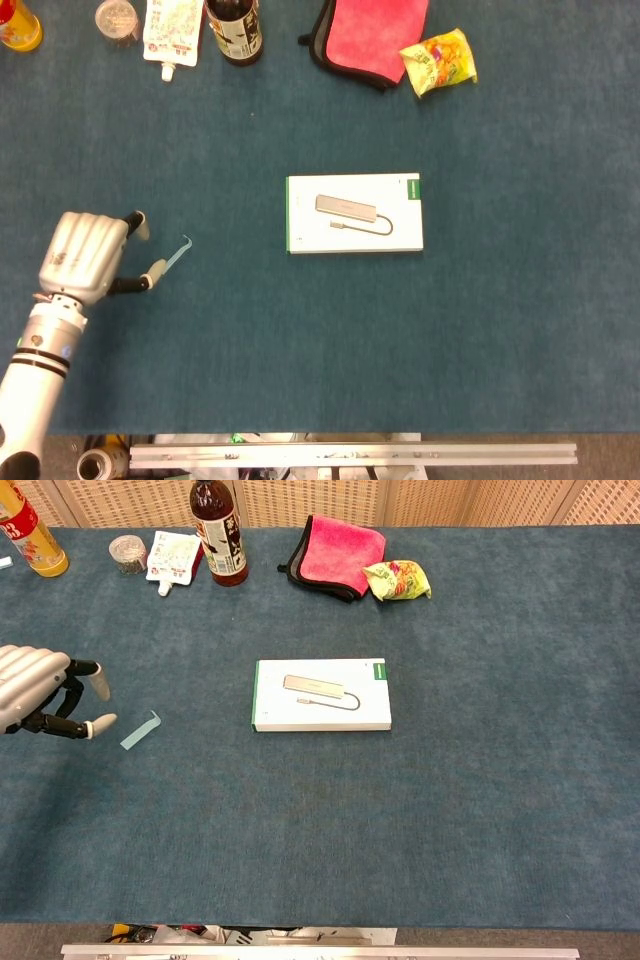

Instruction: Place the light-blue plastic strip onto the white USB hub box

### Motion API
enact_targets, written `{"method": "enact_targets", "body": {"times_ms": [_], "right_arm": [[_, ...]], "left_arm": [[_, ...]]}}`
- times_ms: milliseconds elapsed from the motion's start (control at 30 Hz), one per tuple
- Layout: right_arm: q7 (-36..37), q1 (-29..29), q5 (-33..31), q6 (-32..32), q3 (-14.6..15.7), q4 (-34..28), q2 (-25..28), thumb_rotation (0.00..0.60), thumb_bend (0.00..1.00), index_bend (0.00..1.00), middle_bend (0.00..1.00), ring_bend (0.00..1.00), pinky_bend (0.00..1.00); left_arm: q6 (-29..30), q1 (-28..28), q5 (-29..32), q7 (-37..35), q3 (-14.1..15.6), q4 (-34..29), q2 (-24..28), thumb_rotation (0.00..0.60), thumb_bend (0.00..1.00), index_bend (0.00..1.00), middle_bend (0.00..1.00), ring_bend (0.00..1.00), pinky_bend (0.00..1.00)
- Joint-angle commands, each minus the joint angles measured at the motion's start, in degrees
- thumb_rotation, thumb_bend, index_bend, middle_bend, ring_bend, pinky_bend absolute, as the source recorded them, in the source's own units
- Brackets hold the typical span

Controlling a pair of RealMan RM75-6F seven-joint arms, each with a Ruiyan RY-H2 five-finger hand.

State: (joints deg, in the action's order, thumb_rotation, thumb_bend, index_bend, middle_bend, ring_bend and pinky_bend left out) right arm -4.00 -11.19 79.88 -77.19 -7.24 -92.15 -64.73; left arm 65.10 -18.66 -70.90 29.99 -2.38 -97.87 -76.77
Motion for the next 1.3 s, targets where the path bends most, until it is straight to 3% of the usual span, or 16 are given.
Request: {"method": "enact_targets", "body": {"times_ms": [33, 400, 733, 1000, 1167, 1300], "right_arm": [[0.67, 0.08, -0.17, 0.32, 0.25, 0.52, -0.05, 0.395, 0.47, 0.31, 0.43, 0.3, 0.26], [2.58, 0.78, 0.22, 0.17, 1.16, 1.18, 0.32, 0.395, 0.47, 0.31, 0.43, 0.3, 0.26], [3.27, 1.78, -0.12, -0.61, 1.53, 1.07, 0.89, 0.395, 0.47, 0.33, 0.43, 0.3, 0.26], [4.25, 2.5, -0.21, -1.05, 1.79, 1.3, 1.3, 0.395, 0.47, 0.33, 0.43, 0.3, 0.26], [4.8, 2.79, -0.29, -1.08, 1.91, 1.47, 1.41, 0.394, 0.47, 0.33, 0.43, 0.3, 0.26], [5.03, 3.0, -0.35, -1.16, 1.94, 1.55, 1.45, 0.396, 0.47, 0.33, 0.44, 0.3, 0.26]], "left_arm": [[0.98, -0.34, 4.86, 5.79, -0.01, -0.85, -2.46, 0.278, 0.27, 0.43, 0.76, 0.84, 0.94], [2.85, -1.32, 12.04, 11.76, 0.01, -1.3, -6.32, 0.263, 0.27, 0.45, 0.78, 0.86, 0.96], [4.32, -2.52, 13.33, 13.59, 0.07, 1.25, -9.98, 0.264, 0.27, 0.45, 0.81, 0.89, 0.97], [5.17, -2.98, 15.24, 14.59, 0.01, 2.17, -11.54, 0.352, 0.27, 0.44, 0.82, 0.89, 0.98], [5.76, -3.0, 15.45, 13.9, -0.12, 1.81, -11.69, 0.362, 0.27, 0.44, 0.82, 0.89, 0.98], [5.89, -3.1, 15.7, 13.3, -0.12, 1.54, -12.02, 0.418, 0.27, 0.44, 0.82, 0.9, 0.98]]}}
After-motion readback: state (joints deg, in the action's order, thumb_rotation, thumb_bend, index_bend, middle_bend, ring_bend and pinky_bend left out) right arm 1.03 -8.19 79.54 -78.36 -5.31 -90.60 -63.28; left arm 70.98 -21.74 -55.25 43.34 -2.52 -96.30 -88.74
